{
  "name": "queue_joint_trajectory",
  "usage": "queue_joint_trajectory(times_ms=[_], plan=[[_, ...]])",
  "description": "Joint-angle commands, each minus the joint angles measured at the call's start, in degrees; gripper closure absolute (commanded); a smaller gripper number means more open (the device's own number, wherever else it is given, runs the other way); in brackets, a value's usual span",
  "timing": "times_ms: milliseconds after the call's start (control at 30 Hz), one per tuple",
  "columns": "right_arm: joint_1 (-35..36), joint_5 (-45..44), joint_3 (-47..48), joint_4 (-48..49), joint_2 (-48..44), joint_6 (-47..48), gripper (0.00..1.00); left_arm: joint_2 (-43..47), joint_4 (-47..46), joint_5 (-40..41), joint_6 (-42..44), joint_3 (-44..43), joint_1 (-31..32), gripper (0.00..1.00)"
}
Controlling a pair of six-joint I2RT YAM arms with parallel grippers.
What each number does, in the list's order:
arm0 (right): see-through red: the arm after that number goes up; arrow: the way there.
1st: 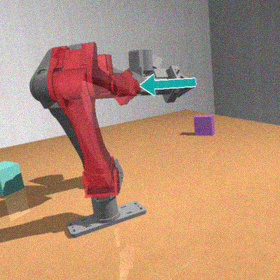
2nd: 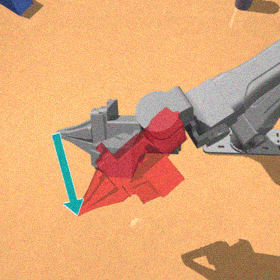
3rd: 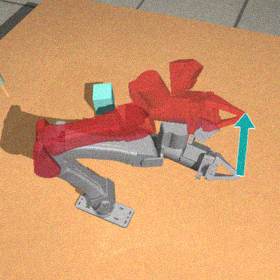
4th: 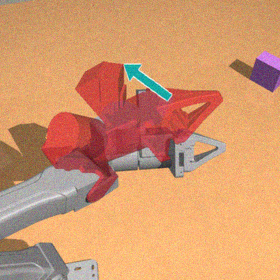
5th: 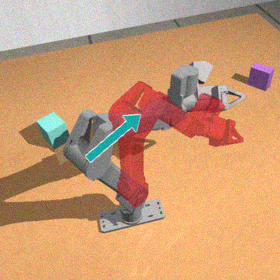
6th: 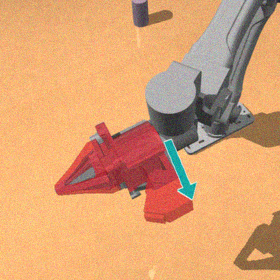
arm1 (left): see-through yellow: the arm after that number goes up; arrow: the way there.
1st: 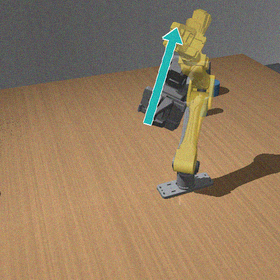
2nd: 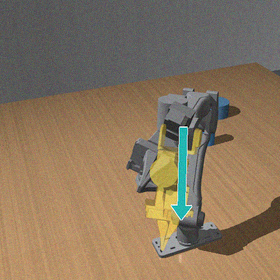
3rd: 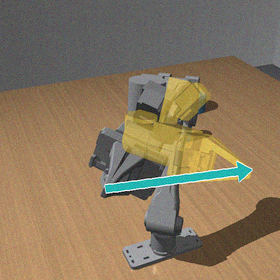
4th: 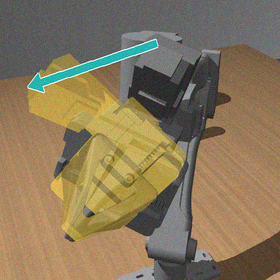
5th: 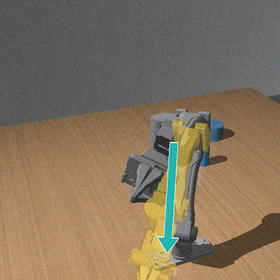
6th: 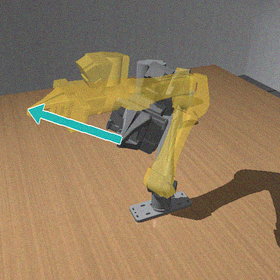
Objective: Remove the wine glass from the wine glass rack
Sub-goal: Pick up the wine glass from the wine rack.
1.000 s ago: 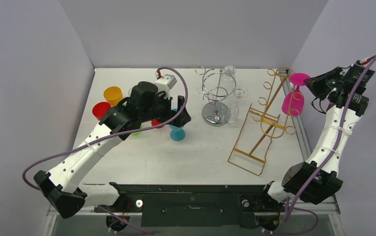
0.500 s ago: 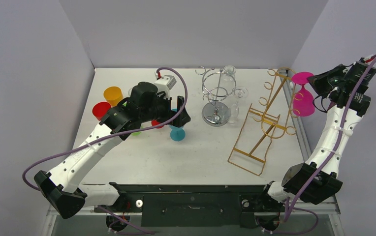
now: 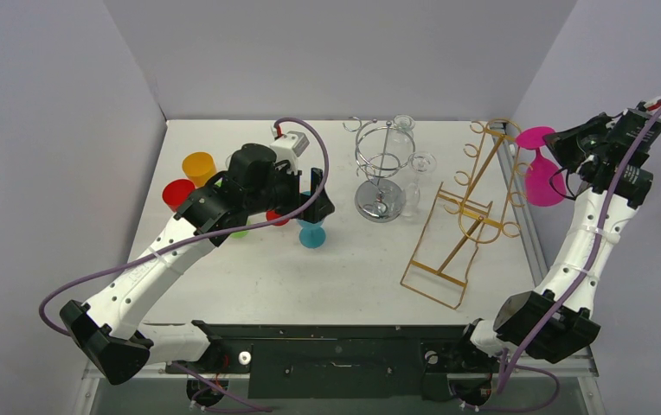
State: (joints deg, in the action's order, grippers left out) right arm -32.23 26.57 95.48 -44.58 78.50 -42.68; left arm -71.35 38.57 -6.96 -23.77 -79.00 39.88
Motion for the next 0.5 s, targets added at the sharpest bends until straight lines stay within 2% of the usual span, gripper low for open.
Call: queue_joint_trajectory(times_ms=[0,300,467], plan=[[-0.6,-1.3,1.6,2.2,-2.8,-0.7,1.0,1.7,-3.3,-0.8,-0.3,-0.1,-0.5,0.04],[-1.2,-1.4,2.0,3.2,-3.8,-1.8,1.0,1.8,-3.3,-0.4,-0.3,-0.1,-0.5,0.04],[-1.5,-3.4,4.9,0.4,-4.1,-1.0,1.0,2.0,-3.1,0.3,-0.4,-0.5,-0.7,0.04]])
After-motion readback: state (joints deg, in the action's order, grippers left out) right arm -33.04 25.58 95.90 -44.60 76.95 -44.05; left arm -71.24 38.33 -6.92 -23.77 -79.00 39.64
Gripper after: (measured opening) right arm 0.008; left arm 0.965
